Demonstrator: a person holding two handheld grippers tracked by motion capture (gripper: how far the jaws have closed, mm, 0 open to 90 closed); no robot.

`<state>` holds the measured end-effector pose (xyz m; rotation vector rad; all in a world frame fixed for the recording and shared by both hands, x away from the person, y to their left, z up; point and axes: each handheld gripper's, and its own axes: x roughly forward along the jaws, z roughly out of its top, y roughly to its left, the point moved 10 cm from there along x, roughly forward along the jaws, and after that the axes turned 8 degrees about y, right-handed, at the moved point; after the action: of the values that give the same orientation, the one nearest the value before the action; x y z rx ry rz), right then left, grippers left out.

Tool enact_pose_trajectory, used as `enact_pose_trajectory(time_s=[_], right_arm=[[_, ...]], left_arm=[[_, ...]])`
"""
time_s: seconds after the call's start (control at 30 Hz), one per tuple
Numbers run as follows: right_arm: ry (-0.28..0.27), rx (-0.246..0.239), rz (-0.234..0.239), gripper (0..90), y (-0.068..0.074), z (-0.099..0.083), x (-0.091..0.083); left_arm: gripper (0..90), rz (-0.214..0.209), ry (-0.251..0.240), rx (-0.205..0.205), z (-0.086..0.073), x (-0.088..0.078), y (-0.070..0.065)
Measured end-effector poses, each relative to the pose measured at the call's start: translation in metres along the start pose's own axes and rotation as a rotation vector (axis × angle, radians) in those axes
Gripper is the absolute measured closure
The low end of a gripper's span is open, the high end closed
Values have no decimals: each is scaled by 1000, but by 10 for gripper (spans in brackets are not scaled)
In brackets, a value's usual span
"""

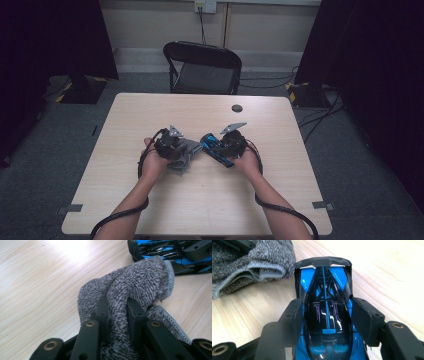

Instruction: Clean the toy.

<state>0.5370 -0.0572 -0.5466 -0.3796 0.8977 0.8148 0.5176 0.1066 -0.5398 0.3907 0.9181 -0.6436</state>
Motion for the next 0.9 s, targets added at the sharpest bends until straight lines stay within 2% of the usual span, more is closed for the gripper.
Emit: enact_pose_trajectory(time_s=[0.13, 0.47, 0.8, 0.9], right_arm=[[0, -1, -4, 432, 0, 0, 0], [-8, 11, 2, 429, 0, -2, -2], [6, 11, -5, 419, 0, -3, -2], [5, 13, -9, 404, 0, -4, -2]], left_arm=[[739, -15, -5, 16, -2, -6, -6], [739, -84, -37, 72, -3, -21, -44], [739, -129, -20, 145, -5, -22, -80], [739, -142, -18, 150, -4, -21, -88]])
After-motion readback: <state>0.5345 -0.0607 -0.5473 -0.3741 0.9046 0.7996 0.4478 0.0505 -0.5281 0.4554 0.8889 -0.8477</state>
